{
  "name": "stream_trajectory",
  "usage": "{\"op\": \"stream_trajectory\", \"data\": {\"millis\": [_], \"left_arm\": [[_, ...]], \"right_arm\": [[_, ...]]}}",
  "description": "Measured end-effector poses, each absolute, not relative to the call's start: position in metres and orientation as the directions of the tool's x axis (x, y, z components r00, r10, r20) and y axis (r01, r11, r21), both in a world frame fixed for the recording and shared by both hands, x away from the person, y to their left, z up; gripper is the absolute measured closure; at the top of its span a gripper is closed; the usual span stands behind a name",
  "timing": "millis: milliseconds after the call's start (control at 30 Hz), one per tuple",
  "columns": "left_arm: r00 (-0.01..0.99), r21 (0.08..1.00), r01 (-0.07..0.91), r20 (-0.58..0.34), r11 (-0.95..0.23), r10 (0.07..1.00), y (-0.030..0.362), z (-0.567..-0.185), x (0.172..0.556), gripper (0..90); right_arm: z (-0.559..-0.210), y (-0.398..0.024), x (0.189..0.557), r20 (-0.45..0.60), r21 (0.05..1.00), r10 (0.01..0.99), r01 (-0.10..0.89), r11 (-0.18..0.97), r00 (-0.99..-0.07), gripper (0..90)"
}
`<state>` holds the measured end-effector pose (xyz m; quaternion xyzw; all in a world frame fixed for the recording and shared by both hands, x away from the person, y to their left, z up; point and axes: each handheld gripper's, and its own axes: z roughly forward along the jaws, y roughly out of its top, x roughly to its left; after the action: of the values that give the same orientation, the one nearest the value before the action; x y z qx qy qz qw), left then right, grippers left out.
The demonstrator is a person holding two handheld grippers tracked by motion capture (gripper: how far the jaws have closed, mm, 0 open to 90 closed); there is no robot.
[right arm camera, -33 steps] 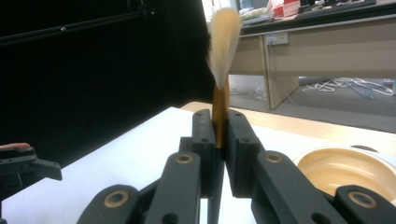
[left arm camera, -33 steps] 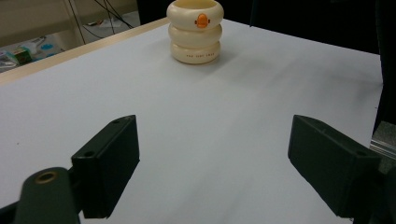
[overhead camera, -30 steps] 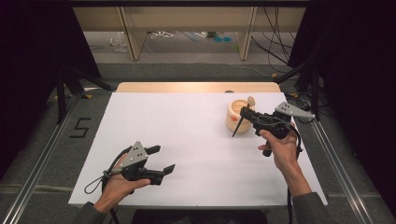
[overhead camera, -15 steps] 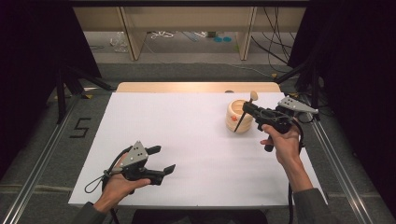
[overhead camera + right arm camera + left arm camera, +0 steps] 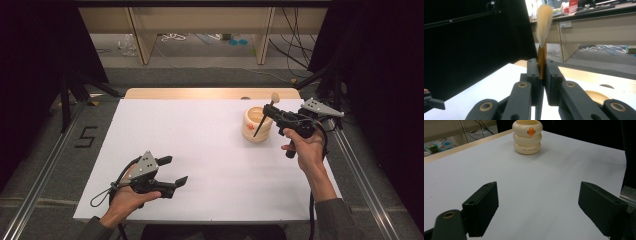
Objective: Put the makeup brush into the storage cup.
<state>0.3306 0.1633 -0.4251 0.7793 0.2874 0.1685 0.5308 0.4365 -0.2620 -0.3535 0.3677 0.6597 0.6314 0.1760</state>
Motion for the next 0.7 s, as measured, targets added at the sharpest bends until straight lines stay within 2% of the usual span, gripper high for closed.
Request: {"op": "stream_trajectory", "data": {"millis": [700], "left_arm": [[0.781,0.923,0.269,-0.043,-0.274,0.623,0.163,-0.427,0.332,16.4]], "right_arm": [[-0.350,-0.268,0.454,0.250,0.956,0.726,0.282,-0.081,-0.640,83.6]]}}
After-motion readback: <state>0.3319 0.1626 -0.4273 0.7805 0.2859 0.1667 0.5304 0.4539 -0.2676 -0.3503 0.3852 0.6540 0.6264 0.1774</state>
